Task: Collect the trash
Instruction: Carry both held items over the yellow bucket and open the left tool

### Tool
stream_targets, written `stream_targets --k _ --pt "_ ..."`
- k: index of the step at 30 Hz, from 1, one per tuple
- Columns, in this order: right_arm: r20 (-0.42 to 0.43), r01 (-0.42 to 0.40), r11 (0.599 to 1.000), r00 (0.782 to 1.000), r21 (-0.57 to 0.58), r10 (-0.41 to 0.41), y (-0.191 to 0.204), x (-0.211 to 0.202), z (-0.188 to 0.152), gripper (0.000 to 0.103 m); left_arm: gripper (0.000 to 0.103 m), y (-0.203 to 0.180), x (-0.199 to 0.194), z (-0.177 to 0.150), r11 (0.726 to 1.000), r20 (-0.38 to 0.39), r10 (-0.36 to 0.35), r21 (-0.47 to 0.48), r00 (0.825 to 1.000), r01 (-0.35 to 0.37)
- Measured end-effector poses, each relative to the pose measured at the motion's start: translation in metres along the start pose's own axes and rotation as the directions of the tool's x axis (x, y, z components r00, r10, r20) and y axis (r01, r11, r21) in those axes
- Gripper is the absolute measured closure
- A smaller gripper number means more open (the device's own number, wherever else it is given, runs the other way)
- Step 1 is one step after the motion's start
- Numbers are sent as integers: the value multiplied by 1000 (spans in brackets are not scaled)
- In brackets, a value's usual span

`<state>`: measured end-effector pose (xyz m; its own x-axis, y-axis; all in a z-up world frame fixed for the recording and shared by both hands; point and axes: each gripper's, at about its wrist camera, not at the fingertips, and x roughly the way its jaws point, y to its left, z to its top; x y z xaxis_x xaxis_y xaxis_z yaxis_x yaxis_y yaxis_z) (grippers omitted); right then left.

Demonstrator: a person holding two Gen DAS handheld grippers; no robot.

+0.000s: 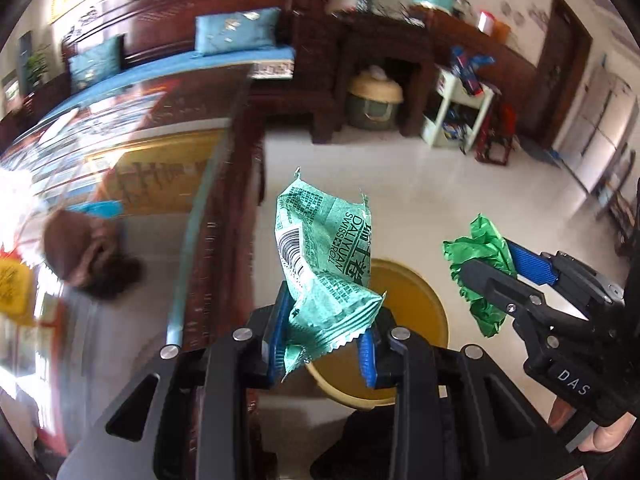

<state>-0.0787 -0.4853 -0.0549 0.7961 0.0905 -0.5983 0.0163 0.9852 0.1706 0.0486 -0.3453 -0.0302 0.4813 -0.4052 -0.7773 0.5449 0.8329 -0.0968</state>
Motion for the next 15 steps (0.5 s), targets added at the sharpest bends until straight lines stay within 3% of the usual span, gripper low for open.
stream_targets --k 9,15 --pt "-54 49 997 997 54 -46 -62 2 -19 64 73 -45 54 14 996 -126 -25 80 992 35" --pt "-93 64 995 994 71 -57 -82 9 -27 64 73 -62 89 19 993 -198 -29 105 980 51"
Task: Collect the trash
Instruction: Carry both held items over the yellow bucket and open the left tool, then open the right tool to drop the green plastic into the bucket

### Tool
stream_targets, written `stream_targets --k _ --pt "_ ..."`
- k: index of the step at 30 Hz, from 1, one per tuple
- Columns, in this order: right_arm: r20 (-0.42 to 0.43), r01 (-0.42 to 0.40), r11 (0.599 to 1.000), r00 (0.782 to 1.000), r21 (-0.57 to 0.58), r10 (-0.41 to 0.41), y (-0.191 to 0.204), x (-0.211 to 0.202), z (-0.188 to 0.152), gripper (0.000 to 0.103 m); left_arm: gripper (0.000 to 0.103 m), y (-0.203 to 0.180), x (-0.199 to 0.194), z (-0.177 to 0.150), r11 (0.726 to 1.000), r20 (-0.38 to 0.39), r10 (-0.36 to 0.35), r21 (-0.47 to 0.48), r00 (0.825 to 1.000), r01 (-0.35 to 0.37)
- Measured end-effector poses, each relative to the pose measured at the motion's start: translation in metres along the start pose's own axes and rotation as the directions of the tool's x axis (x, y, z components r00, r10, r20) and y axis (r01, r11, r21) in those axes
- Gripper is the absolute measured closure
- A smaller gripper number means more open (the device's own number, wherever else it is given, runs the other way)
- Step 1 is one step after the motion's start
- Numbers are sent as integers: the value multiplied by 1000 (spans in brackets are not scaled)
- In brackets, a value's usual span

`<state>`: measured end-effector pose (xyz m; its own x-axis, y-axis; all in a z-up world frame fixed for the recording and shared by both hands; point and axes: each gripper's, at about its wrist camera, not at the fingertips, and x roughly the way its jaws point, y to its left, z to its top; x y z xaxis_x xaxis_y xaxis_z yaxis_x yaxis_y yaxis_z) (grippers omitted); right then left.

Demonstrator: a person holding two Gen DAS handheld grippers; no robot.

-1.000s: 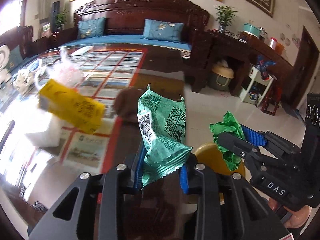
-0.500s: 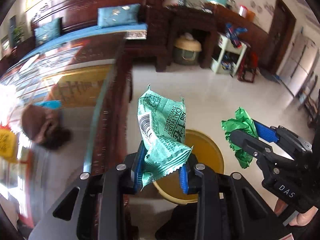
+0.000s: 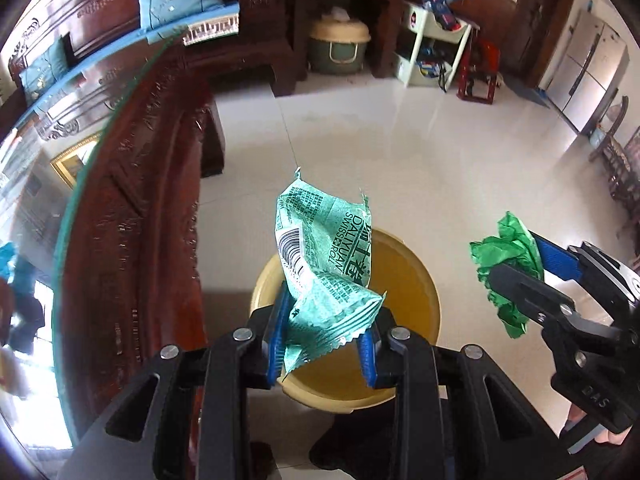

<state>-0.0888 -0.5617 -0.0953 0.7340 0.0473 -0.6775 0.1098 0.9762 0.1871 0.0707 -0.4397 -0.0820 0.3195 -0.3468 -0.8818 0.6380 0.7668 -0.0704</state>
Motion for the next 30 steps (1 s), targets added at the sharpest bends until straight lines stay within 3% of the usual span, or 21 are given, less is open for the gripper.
stream_targets --k 6,8,10,30 --pt "-22 0 1000 1000 7 0 -10 7 -5 64 69 -6 33 7 999 -60 -34 -9 998 34" --pt "-28 0 1000 1000 11 0 -11 10 -6 64 42 -5 38 5 999 -62 -32 -11 998 31" --pt "-33 -1 1000 999 16 2 -13 12 -7 64 29 -5 40 6 1000 -60 -6 -4 998 5" --pt "-65 -8 1000 998 -26 6 3 22 3 64 23 9 27 -6 997 -20 70 44 997 -69"
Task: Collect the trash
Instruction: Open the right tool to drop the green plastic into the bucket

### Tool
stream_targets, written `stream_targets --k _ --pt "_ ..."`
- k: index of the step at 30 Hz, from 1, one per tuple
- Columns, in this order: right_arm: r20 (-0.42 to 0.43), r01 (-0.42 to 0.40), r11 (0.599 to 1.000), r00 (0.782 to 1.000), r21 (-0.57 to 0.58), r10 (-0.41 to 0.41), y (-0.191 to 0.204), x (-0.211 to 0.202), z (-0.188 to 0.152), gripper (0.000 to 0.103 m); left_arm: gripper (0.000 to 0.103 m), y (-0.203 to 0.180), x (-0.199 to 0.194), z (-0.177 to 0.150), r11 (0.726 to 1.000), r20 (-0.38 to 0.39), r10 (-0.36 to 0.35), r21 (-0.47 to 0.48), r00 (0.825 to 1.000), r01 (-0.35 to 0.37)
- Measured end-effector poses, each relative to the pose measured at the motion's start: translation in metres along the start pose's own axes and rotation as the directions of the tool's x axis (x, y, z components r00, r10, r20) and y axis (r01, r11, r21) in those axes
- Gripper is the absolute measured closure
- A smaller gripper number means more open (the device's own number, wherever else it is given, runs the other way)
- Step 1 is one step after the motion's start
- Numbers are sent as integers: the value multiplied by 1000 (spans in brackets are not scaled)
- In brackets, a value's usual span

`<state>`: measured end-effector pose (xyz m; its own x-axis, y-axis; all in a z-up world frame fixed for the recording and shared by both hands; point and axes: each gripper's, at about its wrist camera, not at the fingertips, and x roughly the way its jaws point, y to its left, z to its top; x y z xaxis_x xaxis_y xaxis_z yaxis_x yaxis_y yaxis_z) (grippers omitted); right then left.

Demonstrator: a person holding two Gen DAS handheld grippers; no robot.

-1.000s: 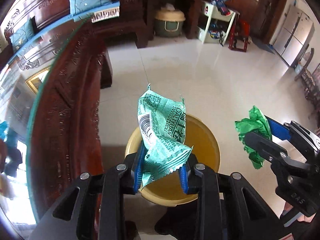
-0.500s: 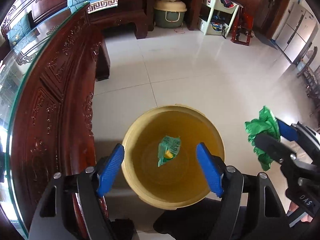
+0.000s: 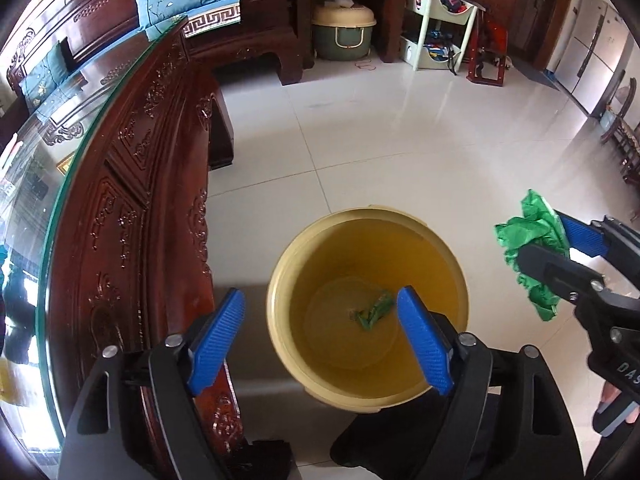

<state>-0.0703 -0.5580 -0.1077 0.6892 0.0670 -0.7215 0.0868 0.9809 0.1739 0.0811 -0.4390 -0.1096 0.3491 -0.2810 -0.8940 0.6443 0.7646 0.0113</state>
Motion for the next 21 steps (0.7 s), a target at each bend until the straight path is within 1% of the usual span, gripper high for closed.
stream_targets --k 3,11,13,16,17,18,21 --pt "-5 3 1000 1000 -8 -3 3 2 1 64 22 7 4 2 1000 -3 22 -2 1000 -22" --pt "-17 8 1000 1000 -20 -9 5 10 6 63 22 11 1 5 1000 4 25 -14 1000 -25" --pt "-20 10 1000 1000 -22 -11 6 13 5 60 22 12 1 4 1000 4 26 -14 1000 -26" --pt "-17 17 1000 1000 -26 -18 9 14 5 47 21 12 2 3 999 3 36 -15 999 -36" --pt "-13 20 999 1000 -29 -20 10 14 5 38 21 13 2 3 999 4 42 -13 999 -41" --pt "-8 27 999 1000 -31 -27 11 14 5 32 21 13 2 3 999 5 47 -11 999 -47" --pt "-8 25 999 1000 -34 -25 13 14 7 32 21 15 1 4 999 6 45 -17 999 -45"
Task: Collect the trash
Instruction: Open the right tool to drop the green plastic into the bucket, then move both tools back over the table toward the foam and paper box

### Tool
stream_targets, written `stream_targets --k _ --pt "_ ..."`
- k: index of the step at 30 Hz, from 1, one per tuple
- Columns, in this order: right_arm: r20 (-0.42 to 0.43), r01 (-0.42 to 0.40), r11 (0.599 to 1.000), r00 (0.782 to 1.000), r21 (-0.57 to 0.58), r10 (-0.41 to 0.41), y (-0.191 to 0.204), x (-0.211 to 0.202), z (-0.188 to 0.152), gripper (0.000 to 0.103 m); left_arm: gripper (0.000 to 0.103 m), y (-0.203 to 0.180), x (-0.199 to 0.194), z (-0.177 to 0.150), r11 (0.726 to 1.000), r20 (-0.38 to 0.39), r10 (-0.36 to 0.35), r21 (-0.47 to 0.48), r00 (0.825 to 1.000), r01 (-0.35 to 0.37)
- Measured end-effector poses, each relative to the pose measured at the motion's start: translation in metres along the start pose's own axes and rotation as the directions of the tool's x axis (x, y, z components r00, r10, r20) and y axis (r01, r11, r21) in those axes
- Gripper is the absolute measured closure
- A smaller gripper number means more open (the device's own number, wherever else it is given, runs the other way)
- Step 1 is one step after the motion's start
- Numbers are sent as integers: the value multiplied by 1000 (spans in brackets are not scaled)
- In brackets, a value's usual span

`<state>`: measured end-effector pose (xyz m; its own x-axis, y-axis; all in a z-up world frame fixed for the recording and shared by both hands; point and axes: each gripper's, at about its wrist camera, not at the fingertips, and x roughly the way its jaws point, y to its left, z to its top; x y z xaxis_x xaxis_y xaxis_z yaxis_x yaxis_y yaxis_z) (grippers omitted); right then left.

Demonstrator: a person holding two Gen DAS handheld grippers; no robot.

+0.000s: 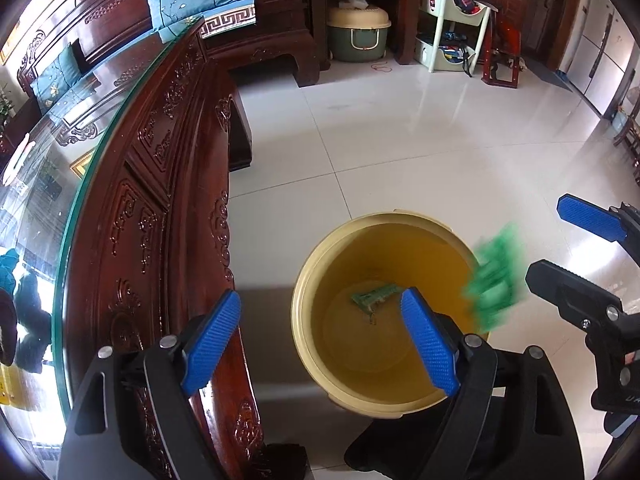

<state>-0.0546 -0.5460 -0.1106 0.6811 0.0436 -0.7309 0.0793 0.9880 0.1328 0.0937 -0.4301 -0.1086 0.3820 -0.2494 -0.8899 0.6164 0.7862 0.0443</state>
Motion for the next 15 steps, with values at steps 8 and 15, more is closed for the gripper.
stream_targets --k 8,15 --pt "-3 19 1000 1000 -6 -19 2 -3 0 32 21 1 -2 1 1000 2 -3 -1 1000 3" --pt "53 68 998 996 2 -68 8 -21 -3 14 21 2 -14 0 1000 33 -13 -10 999 14"
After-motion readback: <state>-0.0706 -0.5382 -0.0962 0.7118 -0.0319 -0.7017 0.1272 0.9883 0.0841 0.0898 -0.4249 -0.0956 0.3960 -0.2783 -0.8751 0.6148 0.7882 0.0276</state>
